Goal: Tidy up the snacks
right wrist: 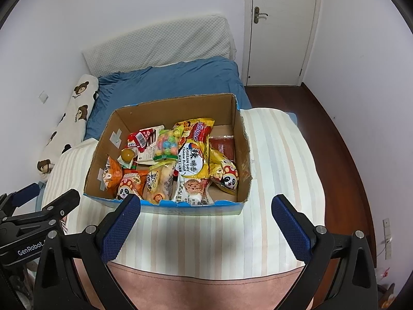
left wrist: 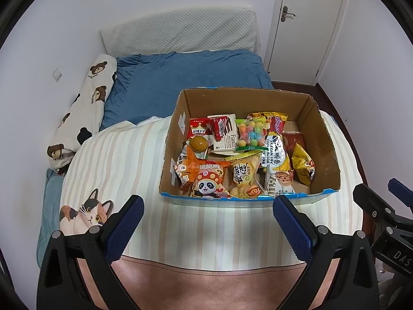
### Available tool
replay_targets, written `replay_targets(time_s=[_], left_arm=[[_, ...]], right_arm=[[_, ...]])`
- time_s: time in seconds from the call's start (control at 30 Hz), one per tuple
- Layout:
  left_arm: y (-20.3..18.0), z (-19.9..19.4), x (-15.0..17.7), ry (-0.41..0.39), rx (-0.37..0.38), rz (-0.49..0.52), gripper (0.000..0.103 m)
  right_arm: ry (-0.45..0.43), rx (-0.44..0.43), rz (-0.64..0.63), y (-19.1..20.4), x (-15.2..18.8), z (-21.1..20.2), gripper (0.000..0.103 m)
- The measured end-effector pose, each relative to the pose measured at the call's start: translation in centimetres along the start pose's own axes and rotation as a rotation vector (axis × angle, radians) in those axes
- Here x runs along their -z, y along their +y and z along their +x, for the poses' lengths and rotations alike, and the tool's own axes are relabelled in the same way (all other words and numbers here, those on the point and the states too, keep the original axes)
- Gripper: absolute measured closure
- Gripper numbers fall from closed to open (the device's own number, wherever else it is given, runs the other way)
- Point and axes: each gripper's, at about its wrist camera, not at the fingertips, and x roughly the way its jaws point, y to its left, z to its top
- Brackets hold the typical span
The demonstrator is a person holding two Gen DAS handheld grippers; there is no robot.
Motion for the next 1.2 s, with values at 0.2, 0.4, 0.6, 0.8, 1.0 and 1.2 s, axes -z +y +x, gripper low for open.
replay_targets(time_s=[0.2, 0.4, 0.6, 0.8, 1.0, 1.2], left_arm=[[0.0, -0.12, 0.01, 0.003, -0.002, -0.004, 0.001], [-0.2, -0.05, 0.32, 0.008, -0.004, -0.002, 0.001], [-0.3, -0.05, 0.27, 0.006, -0.005, -0.001, 0.001], [-0.24, -0.17, 0.26, 0.004, -0.003, -0.003, 0.001], [-0.26, -0.19, 0.28, 0.003, -0.001, -0.005, 0.001], [-0.25, -0.36, 0.22, 0.002, 0.002, -0.005, 0.001]], right_arm=[[0.009, -0.005, 0.005, -0.26, 0.14, 0.19, 0.0], [0.015, -0.001, 0.006, -0.37, 0.3, 0.3, 0.0], [0.014, -0.001, 0.006, -0.4, 0.4, 0.15, 0.0], [0.008, -0.003, 0.01, -0.48, 0.31, -0.13, 0.0], [0.007, -0.008, 0.008, -0.36, 0.3, -0.38, 0.0], [0.01, -0.015, 0.01, -0.3, 0.29, -0.42, 0.0]])
